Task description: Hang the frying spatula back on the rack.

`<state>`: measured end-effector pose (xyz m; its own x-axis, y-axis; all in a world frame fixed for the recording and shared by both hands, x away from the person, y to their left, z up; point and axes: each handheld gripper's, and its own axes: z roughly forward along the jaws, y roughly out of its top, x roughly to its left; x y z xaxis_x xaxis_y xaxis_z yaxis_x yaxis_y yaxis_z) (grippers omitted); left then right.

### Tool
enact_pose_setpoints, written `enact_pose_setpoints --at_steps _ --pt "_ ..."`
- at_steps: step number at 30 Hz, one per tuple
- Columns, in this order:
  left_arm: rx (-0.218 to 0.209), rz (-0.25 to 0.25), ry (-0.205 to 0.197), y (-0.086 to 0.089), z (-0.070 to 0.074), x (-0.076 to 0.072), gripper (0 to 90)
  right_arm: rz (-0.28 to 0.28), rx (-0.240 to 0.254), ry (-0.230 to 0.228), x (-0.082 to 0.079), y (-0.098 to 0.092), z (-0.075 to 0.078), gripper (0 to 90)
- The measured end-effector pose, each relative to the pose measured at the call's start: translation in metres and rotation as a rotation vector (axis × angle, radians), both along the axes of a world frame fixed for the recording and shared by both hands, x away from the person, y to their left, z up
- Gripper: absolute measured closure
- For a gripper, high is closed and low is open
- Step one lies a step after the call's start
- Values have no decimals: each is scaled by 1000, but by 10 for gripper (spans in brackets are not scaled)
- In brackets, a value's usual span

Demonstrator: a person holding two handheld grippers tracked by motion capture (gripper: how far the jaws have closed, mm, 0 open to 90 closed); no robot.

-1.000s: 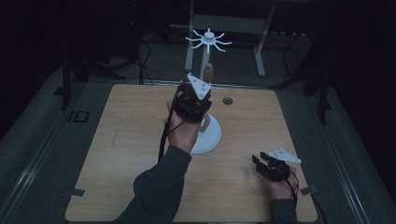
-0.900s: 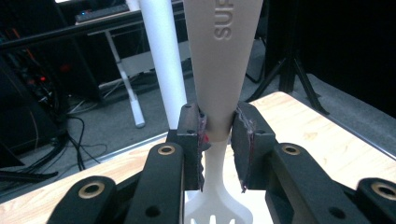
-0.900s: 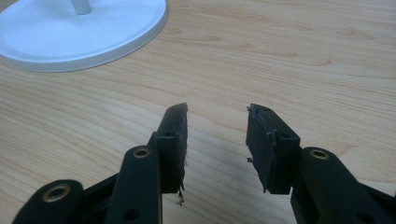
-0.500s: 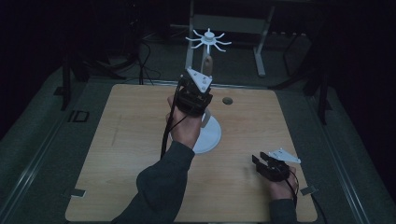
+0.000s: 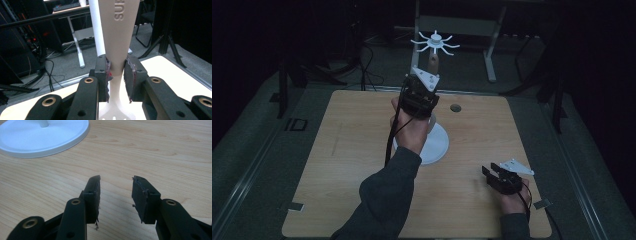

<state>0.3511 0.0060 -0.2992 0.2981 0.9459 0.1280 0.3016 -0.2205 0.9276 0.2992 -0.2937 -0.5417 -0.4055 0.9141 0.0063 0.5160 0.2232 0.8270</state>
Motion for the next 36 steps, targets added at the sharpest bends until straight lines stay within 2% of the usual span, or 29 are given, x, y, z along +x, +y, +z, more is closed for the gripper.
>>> enact_pose_setpoints --at_steps 22,36 --pt "25 32 -1 -5 1 10 738 -1 1 -1 0 -1 0 582" --pt "51 32 -38 -6 -7 8 730 0 0 -1 0 -1 0 581"
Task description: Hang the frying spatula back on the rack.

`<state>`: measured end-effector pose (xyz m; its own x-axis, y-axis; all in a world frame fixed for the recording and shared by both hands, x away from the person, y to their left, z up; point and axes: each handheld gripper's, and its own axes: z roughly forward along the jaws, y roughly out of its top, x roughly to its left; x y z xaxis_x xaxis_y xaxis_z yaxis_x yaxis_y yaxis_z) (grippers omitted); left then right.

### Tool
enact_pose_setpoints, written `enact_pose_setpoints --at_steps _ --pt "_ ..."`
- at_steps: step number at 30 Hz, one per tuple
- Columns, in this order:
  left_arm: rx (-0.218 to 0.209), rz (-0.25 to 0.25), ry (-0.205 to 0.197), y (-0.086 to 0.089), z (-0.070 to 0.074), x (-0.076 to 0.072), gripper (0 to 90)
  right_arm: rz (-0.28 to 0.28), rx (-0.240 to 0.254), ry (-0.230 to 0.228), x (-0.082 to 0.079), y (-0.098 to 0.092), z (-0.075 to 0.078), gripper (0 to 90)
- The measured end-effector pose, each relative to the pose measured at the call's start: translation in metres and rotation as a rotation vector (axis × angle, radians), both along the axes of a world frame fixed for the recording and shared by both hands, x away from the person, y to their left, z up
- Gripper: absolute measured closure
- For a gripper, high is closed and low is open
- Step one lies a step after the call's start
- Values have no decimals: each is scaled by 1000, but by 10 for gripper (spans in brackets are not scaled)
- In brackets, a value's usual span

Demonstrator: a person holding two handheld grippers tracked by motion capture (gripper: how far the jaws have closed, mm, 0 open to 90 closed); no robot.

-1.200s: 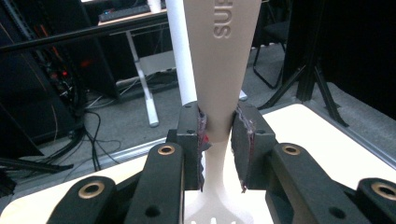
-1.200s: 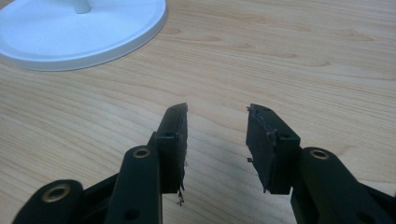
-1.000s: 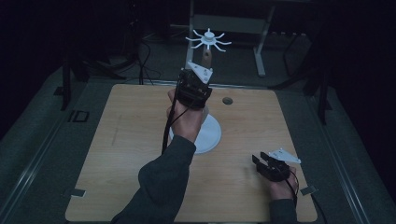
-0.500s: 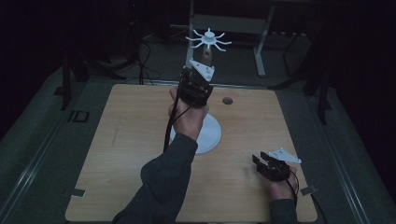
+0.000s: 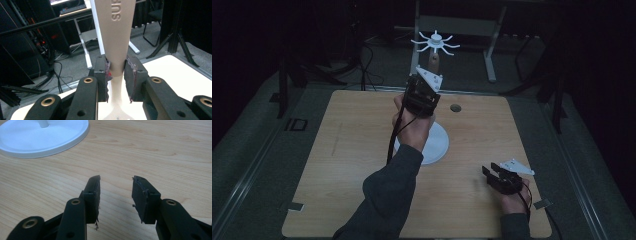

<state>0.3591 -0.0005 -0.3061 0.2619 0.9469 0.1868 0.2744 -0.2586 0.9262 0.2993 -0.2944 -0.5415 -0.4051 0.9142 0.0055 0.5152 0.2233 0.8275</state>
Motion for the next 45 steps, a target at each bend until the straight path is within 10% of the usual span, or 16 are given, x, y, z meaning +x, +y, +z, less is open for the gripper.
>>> enact_pose_setpoints --at_steps 45 --pt "-57 -82 -66 6 3 -6 401 1 -7 4 0 1 -2 560"
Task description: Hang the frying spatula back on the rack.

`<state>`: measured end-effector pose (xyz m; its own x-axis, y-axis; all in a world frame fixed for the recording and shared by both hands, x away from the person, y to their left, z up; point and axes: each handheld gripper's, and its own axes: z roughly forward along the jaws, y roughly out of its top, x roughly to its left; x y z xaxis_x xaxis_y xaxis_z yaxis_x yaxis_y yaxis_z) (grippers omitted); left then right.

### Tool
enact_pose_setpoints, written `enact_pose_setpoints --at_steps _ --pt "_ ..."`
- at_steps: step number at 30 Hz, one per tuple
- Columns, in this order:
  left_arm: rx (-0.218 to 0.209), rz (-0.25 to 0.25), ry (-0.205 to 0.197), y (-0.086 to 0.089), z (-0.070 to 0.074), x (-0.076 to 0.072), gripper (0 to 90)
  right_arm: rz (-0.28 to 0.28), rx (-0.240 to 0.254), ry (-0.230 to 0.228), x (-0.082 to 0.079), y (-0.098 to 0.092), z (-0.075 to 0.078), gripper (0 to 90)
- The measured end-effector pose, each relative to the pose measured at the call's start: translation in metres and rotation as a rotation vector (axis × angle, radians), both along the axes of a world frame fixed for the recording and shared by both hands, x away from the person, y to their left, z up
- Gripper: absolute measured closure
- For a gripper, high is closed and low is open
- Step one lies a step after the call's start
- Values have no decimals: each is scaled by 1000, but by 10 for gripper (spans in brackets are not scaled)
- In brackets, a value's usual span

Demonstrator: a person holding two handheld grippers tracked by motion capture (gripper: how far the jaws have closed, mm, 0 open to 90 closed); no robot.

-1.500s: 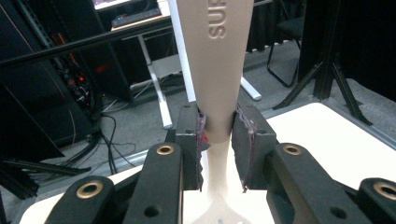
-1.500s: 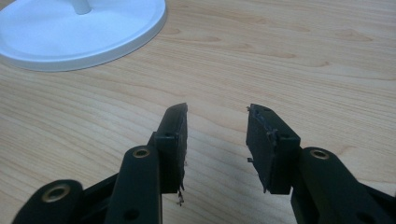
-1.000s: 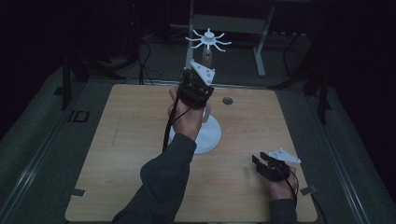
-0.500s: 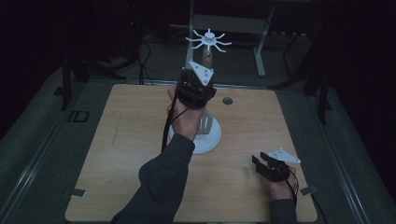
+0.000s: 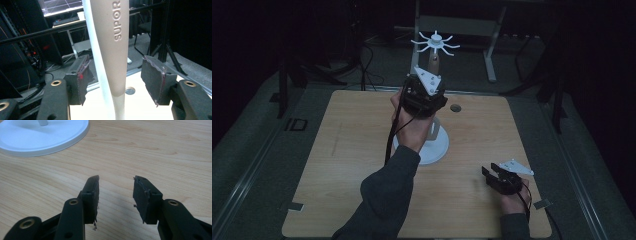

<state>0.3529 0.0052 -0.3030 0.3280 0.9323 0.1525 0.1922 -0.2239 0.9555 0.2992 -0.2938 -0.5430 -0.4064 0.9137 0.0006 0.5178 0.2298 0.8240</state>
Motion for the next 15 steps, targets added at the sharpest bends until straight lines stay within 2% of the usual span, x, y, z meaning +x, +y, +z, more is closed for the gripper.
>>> enact_pose_setpoints --at_steps 15 --pt "-22 -65 37 4 -1 -5 358 -3 -8 2 0 0 -1 553"
